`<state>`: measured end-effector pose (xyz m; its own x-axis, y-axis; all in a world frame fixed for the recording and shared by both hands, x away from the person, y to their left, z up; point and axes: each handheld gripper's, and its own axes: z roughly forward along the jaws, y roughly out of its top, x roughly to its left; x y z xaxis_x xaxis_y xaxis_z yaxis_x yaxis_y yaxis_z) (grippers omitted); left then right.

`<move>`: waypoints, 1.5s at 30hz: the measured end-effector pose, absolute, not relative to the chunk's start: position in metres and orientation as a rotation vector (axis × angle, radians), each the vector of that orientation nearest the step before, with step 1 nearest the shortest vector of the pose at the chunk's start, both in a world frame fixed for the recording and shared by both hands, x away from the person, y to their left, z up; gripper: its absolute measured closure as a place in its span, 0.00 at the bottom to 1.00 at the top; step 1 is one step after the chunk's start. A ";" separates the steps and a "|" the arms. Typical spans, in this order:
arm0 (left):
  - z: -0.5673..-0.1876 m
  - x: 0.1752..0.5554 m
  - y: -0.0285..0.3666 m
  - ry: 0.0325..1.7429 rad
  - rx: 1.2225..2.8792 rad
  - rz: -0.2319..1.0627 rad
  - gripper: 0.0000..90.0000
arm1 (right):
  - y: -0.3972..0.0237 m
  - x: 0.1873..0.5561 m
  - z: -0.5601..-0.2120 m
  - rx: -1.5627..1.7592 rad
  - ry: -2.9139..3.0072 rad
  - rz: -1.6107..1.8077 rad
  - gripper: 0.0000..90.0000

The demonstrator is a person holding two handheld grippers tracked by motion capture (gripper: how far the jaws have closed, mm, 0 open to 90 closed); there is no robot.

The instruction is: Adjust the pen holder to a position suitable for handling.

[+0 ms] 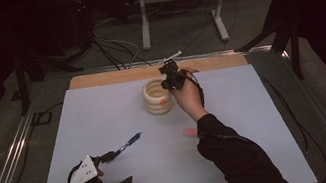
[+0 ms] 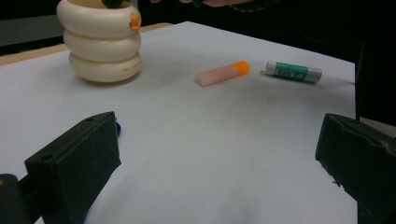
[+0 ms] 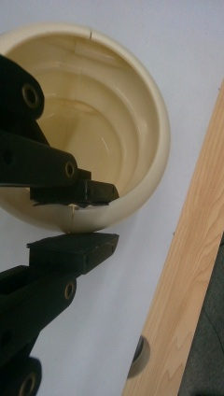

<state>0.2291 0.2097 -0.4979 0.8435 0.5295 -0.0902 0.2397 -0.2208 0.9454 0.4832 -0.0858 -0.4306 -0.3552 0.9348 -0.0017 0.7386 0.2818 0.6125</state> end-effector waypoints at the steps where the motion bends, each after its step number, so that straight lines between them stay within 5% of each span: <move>1: -0.498 0.229 0.210 0.585 1.807 0.296 0.00 | -0.088 0.482 -0.429 1.519 2.194 0.749 0.82; 45: -0.497 0.228 0.208 0.572 1.808 0.303 0.00 | -0.092 0.409 -0.435 1.592 2.213 0.723 0.83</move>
<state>0.2284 0.2077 -0.4967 0.8475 0.5246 -0.0808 0.2284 -0.2230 0.9477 0.4088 -0.0922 -0.4352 -0.3278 0.9441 0.0344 0.7825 0.2509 0.5699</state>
